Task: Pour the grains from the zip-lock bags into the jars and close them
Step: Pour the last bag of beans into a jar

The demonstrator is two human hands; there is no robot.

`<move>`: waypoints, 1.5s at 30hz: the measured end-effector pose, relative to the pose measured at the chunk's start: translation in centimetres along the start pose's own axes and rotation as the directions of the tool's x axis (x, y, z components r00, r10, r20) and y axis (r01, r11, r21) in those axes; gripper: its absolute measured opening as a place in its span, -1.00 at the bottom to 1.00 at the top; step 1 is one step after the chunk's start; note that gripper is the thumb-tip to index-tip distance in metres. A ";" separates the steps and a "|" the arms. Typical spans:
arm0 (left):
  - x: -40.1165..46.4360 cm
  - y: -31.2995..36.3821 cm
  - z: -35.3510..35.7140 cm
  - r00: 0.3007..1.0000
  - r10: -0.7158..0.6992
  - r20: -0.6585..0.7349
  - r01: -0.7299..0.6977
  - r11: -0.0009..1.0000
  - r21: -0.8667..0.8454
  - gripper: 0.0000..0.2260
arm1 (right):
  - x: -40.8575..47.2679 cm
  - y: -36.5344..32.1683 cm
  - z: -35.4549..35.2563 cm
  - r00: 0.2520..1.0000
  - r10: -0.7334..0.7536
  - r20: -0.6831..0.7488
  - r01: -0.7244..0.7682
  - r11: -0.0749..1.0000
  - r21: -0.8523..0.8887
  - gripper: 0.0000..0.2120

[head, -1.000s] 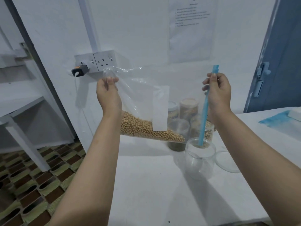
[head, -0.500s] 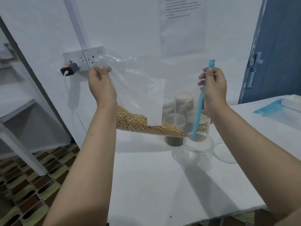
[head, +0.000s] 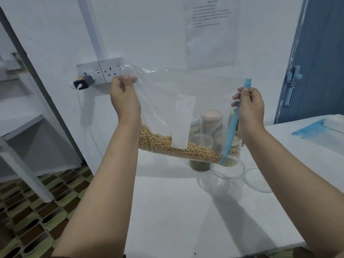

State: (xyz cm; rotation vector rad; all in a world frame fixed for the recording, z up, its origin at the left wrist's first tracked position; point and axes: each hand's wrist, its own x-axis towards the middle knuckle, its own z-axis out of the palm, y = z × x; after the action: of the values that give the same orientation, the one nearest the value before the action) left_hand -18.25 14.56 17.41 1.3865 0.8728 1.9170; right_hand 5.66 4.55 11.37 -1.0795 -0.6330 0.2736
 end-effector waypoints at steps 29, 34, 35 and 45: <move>0.5 0.5 0.6 0.998 0.047 0.039 -0.046 0.998 -0.036 -0.83 | -1.1 -0.3 -1.8 0.999 0.035 0.009 -0.035 0.999 0.006 -0.80; 0.5 0.4 0.7 0.998 0.051 0.043 -0.049 0.998 -0.034 -0.85 | -1.4 -0.2 -2.1 1.000 0.028 0.005 -0.029 1.000 0.010 -0.80; 0.5 0.4 0.8 0.998 0.054 0.046 -0.052 0.998 -0.032 -0.85 | -1.4 -0.3 -2.1 1.000 0.028 0.002 -0.028 1.000 0.012 -0.80; 0.2 0.4 1.1 0.996 0.060 0.071 -0.058 0.998 -0.032 -0.86 | -2.1 -0.3 -2.4 1.000 0.015 0.001 -0.015 1.000 0.021 -0.81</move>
State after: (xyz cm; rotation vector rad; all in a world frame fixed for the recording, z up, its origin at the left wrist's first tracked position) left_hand -17.28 14.69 18.13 1.4686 0.7743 1.9038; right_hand 5.43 1.56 10.14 -1.0645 -0.6220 0.2927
